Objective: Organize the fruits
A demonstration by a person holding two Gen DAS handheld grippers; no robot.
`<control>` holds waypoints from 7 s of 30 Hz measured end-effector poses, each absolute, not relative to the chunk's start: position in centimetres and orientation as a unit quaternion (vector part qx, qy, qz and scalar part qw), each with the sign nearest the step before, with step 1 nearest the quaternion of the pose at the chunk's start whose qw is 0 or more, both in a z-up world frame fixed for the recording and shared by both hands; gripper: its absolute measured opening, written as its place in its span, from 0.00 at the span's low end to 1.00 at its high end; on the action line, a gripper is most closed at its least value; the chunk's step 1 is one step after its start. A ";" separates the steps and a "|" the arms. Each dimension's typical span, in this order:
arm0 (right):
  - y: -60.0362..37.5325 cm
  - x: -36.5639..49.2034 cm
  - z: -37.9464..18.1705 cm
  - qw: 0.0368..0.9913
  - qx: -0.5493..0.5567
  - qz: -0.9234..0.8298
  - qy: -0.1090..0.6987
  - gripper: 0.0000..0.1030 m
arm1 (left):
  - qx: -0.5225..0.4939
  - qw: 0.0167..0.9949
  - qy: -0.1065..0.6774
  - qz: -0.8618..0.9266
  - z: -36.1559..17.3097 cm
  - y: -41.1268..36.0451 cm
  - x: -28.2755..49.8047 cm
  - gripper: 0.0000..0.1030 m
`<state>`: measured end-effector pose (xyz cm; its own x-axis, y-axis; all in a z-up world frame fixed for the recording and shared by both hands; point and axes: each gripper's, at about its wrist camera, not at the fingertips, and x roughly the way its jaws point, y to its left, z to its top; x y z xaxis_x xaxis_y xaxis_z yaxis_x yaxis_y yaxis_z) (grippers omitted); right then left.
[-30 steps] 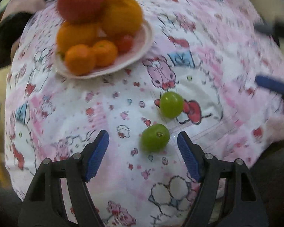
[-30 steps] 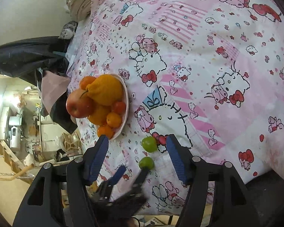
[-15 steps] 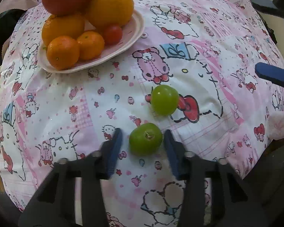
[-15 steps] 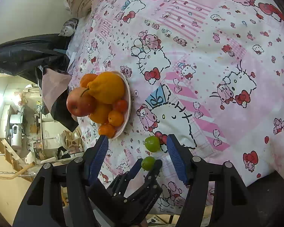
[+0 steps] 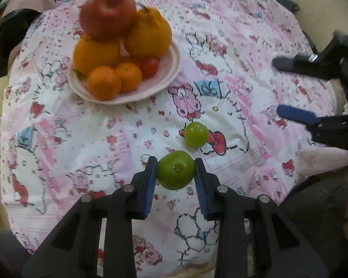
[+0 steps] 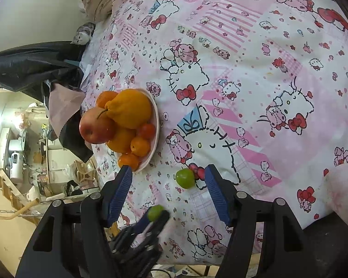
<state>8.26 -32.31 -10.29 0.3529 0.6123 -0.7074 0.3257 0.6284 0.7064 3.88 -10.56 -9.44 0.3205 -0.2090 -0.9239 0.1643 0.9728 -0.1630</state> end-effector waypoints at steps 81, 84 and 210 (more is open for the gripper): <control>-18.7 18.6 -13.5 0.737 0.196 0.158 0.627 0.56 | -0.057 0.844 0.533 0.000 -6.2 1.7 6.8 0.27; -20.6 17.6 -12.0 0.738 0.219 0.150 0.621 0.60 | -0.060 0.844 0.534 -0.012 -6.0 1.1 7.3 0.27; -19.1 3.7 -0.8 0.922 0.026 0.107 0.371 1.00 | -0.066 0.911 0.405 0.028 0.6 2.5 1.7 1.00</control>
<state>3.72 -19.10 -0.84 0.7015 0.2162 -0.6791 -0.1777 0.9758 0.1270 1.66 2.47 0.58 0.6699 -0.0024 -0.7424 -0.1043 0.9898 -0.0973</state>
